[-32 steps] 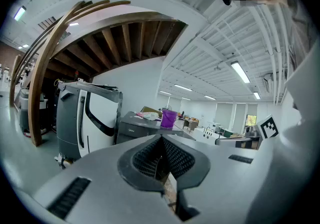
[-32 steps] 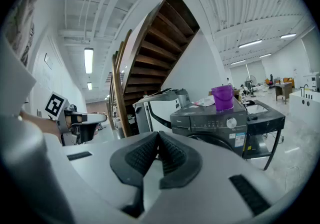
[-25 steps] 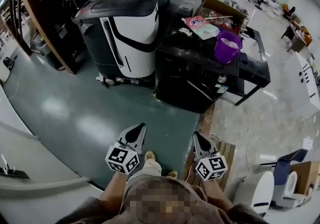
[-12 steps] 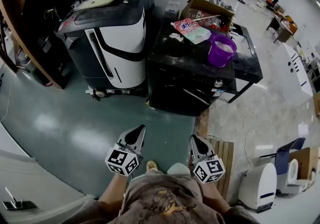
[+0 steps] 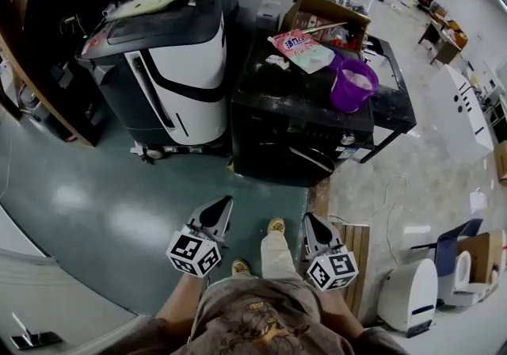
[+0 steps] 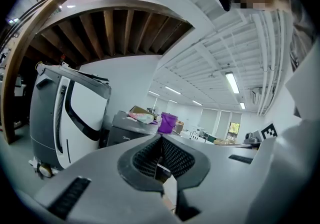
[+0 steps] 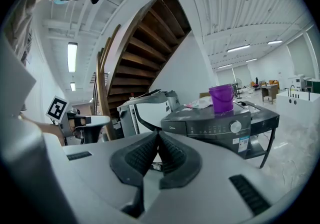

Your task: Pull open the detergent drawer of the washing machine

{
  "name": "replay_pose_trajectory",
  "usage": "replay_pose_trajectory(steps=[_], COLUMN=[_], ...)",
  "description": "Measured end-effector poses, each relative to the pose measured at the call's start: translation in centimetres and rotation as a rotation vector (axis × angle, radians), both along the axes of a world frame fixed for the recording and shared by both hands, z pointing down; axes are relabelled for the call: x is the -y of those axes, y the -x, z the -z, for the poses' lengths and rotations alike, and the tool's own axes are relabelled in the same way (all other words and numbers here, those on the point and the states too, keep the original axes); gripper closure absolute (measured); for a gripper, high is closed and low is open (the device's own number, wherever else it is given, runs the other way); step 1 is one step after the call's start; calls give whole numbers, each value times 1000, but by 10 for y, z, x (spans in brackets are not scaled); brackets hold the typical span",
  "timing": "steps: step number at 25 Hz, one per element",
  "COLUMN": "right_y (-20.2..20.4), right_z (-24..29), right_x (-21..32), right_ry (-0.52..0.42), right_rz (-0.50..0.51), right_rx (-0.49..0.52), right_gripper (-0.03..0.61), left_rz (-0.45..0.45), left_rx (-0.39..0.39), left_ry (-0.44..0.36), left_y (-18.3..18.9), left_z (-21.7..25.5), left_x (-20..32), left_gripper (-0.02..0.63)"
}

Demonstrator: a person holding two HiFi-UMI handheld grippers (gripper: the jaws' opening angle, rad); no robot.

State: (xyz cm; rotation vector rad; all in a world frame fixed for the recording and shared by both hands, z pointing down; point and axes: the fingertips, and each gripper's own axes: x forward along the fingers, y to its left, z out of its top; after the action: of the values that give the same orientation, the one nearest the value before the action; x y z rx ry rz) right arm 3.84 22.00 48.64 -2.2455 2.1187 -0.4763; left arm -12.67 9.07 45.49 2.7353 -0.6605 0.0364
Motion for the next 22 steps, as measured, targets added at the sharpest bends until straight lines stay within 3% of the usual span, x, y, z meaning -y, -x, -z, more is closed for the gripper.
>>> replay_pose_trajectory(steps=[14,22], right_y=[-61,-107], right_z=[6,14], right_x=[101,157], right_ry=[-8,-16], right_rz=[101,184], right_rx=[4,20], right_gripper=[575,575], left_rz=[52,126], left_rx=[-17,-30], left_ry=[17,35], left_y=[-59,-99], left_z=[10,15], left_x=[75,118], left_gripper=[591,591])
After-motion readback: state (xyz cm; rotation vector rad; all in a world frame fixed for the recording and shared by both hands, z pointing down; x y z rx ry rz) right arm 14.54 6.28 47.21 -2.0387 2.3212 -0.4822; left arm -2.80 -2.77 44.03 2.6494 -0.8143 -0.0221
